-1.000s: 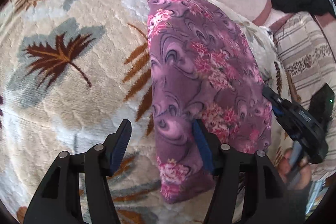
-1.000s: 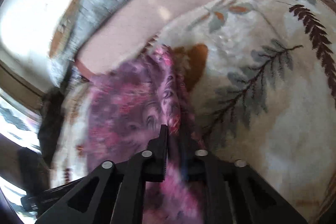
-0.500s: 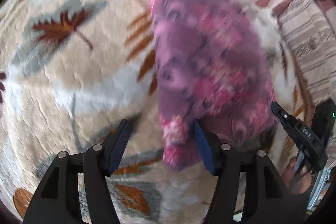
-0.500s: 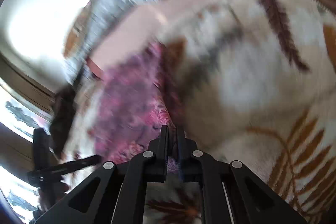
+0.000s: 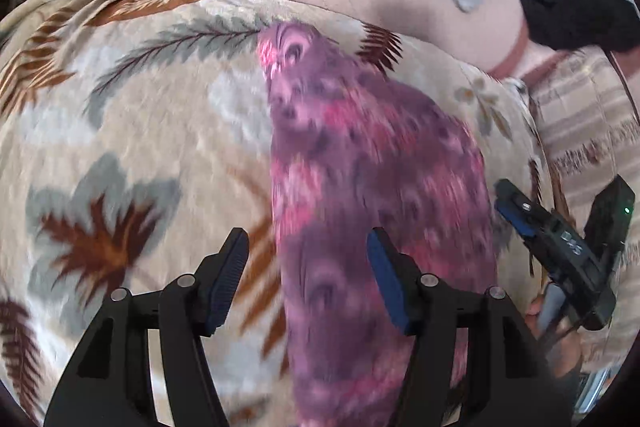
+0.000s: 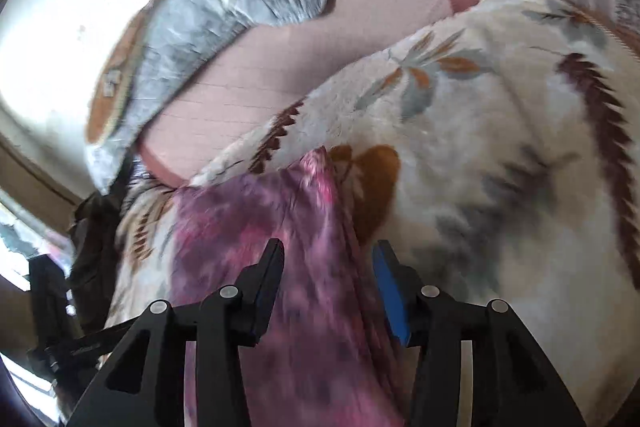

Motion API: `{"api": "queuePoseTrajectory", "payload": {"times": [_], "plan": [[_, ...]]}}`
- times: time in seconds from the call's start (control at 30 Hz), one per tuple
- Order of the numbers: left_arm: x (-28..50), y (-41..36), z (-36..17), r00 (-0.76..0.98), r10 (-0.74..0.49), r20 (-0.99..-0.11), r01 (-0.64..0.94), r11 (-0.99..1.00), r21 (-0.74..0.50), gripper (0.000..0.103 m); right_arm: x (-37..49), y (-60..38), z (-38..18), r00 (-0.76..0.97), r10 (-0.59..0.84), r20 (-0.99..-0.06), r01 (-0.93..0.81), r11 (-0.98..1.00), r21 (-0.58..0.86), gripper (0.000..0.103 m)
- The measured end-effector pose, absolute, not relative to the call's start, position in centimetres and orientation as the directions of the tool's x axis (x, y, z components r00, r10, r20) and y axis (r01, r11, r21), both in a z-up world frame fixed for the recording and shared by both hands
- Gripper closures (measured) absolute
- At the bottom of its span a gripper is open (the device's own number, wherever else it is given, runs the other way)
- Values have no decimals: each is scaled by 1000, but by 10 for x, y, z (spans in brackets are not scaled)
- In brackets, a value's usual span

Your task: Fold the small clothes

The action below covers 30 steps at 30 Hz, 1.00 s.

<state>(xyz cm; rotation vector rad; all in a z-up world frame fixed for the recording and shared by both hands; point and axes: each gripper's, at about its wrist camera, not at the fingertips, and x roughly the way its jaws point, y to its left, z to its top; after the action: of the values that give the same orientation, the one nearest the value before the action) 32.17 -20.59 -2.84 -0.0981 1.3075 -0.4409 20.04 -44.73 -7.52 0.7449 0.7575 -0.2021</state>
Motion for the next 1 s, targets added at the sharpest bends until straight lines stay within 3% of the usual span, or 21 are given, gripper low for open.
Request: {"api": "queuePoseTrajectory", "payload": {"times": [0.1, 0.2, 0.27, 0.33, 0.37, 0.47, 0.57, 0.63, 0.7, 0.77, 0.87, 0.93, 1.0], "plan": [[341, -207, -39, 174, -386, -906, 235, 910, -343, 42, 236, -453, -92, 685, 103, -721, 458, 709, 536, 55], [350, -210, -45, 184, -417, -890, 227, 899, -374, 42, 255, -448, -86, 728, 139, -671, 370, 744, 556, 99], [358, -214, -59, 164, -424, -891, 202, 898, -390, 42, 254, -451, -87, 741, 99, -664, 375, 759, 532, 99], [363, -216, -68, 137, -429, -893, 173, 898, -405, 42, 260, -459, -111, 661, 90, -745, 456, 740, 494, 97], [362, -214, -63, 138, -433, -891, 173, 896, -409, 42, 255, -461, -111, 679, 91, -729, 455, 727, 514, 98], [352, -201, -41, 183, -462, -868, 188, 883, -431, 42, 227, -465, -87, 740, 53, -671, 454, 697, 555, 87], [334, -190, -34, 215, -482, -849, 203, 873, -444, 42, 207, -449, -75, 800, 178, -574, 295, 716, 633, 86], [323, -195, -48, 205, -423, -883, 209, 900, -383, 42, 207, -434, -88, 751, 209, -627, 277, 762, 586, 77], [314, -203, -66, 179, -393, -902, 229, 908, -351, 39, 215, -417, -109, 645, 167, -745, 303, 840, 451, 79], [309, -195, -58, 193, -403, -895, 222, 906, -360, 39, 204, -411, -93, 667, 105, -738, 294, 873, 389, 79], [304, -181, -45, 159, -452, -878, 214, 884, -417, 40, 178, -424, -74, 695, 81, -714, 325, 851, 412, 66], [299, -174, -41, 159, -463, -872, 219, 878, -426, 40, 163, -438, -77, 697, 96, -710, 351, 819, 455, 39], [290, -172, -47, 133, -493, -860, 229, 859, -457, 40, 152, -444, -90, 682, 152, -715, 357, 784, 508, 36]]}}
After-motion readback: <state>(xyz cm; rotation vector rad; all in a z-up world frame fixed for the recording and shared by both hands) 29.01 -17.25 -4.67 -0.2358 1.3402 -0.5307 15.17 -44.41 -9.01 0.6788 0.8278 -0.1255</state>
